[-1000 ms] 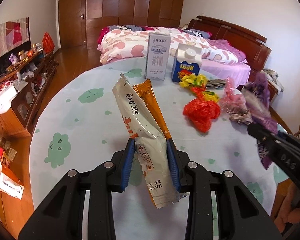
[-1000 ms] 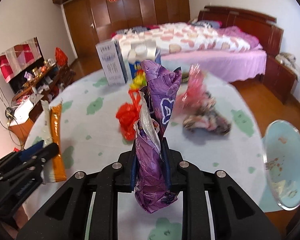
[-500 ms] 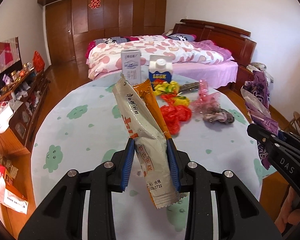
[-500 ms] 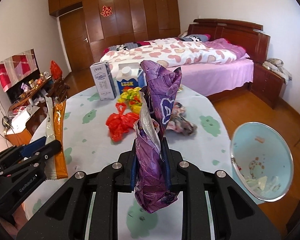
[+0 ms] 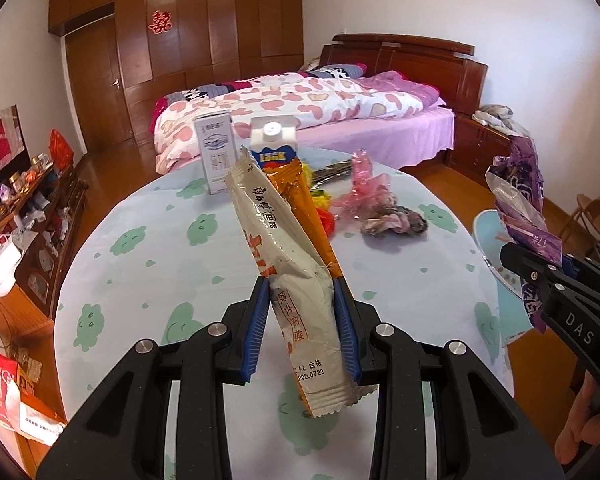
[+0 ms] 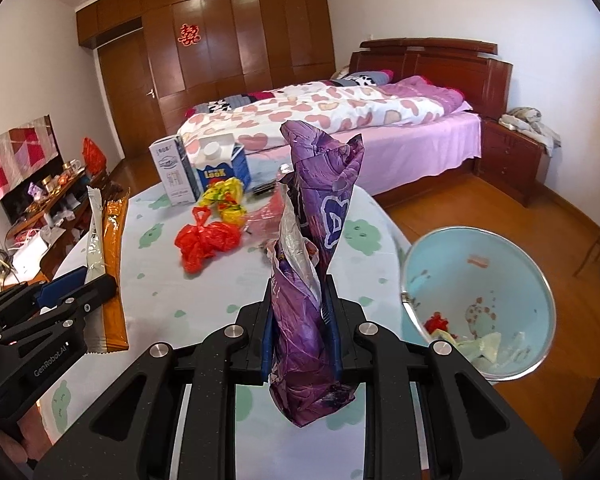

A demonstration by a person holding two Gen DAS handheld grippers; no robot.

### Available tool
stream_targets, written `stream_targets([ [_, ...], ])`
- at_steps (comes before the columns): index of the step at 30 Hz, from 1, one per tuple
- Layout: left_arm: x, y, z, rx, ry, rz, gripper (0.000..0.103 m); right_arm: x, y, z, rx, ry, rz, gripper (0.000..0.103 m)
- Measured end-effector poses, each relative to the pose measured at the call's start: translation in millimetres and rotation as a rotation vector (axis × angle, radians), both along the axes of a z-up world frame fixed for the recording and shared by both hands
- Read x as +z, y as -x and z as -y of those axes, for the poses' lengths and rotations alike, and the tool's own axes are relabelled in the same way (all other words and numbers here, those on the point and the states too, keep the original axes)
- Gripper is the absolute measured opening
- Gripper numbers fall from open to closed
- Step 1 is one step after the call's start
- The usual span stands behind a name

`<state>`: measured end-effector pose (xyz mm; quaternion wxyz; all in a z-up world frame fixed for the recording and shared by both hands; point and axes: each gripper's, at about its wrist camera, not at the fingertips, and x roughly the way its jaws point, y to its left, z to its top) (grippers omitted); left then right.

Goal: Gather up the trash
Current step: 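Carry the wrappers and purple bag over the blue bucket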

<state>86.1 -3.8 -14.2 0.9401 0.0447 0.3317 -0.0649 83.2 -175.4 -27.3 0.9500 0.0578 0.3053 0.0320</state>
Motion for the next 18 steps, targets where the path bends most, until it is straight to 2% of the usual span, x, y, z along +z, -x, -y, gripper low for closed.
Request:
stream_targets([
  [18,9.5,3.2,47.1,-0.092,-0.035,0.023,0.033,1.8,17.3,35.3,-0.067,0.003,0.007,0.022],
])
